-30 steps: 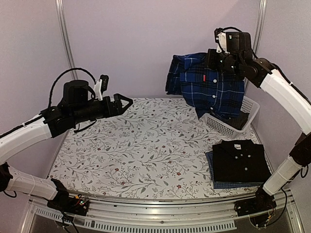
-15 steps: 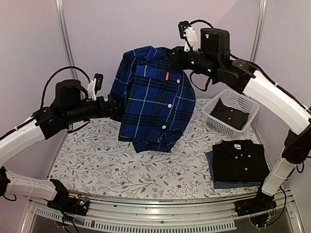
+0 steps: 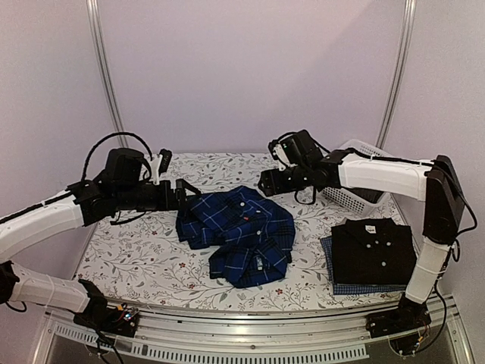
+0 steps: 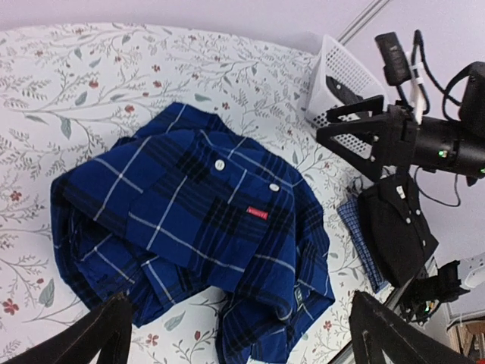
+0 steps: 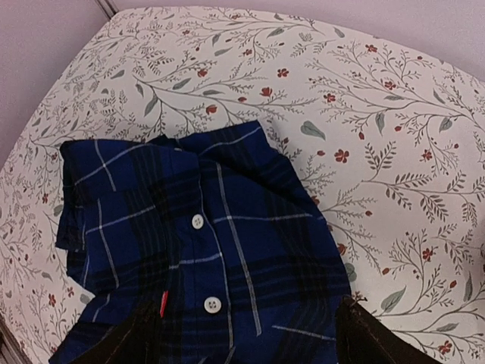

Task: Fold and stack the long sleeve shirts
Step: Place the crumpled shirt at the center of the board, then pick up the crumpled shirt from the center of the board.

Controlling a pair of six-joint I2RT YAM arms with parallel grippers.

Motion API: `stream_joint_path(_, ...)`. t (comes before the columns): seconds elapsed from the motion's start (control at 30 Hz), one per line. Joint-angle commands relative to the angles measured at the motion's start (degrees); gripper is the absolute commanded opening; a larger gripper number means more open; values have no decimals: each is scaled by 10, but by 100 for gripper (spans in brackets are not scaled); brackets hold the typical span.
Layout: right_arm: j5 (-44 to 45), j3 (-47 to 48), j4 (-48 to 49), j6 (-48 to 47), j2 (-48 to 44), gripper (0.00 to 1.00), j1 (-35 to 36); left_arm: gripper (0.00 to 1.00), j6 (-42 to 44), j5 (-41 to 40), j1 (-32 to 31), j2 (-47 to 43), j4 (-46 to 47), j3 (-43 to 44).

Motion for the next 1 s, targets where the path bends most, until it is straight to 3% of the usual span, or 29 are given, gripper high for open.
stream_joint_path(0.0,-8,-95,-3,-8,-105,78,28,98,-29,74,-3,24,39,-47)
stream_joint_path(0.2,-36,-248,-4,28,-198,75,87,94,-63,78,-80,53,35,-80)
stream_joint_path(0.5,-50,-389,6,119,-277,65,156,73,-84,80,-183,77,24,-86)
stream_joint_path(0.63,-70,-405,24,142,-262,64,184,67,-81,70,-226,120,24,-57)
stream_joint_path(0.97,-59,-388,54,195,-164,59,196,68,-52,25,-256,287,-35,37)
